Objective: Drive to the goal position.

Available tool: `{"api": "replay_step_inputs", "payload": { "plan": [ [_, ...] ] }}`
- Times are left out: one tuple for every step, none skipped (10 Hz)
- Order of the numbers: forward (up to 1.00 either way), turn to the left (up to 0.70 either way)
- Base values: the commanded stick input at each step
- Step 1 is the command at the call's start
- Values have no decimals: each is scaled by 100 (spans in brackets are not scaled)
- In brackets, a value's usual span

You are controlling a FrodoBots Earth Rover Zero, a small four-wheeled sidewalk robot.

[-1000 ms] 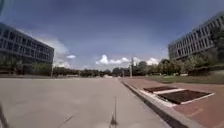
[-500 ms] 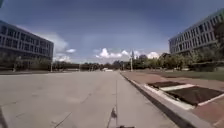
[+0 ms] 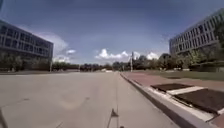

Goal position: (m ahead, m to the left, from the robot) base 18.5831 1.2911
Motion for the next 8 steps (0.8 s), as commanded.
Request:
{"api": "replay_step_inputs", "payload": {
  "plan": [
    [70, 0],
    [70, 0],
    [70, 0],
    [70, 0],
    [70, 0],
    [70, 0],
    [70, 0],
    [70, 0]
  ]
}}
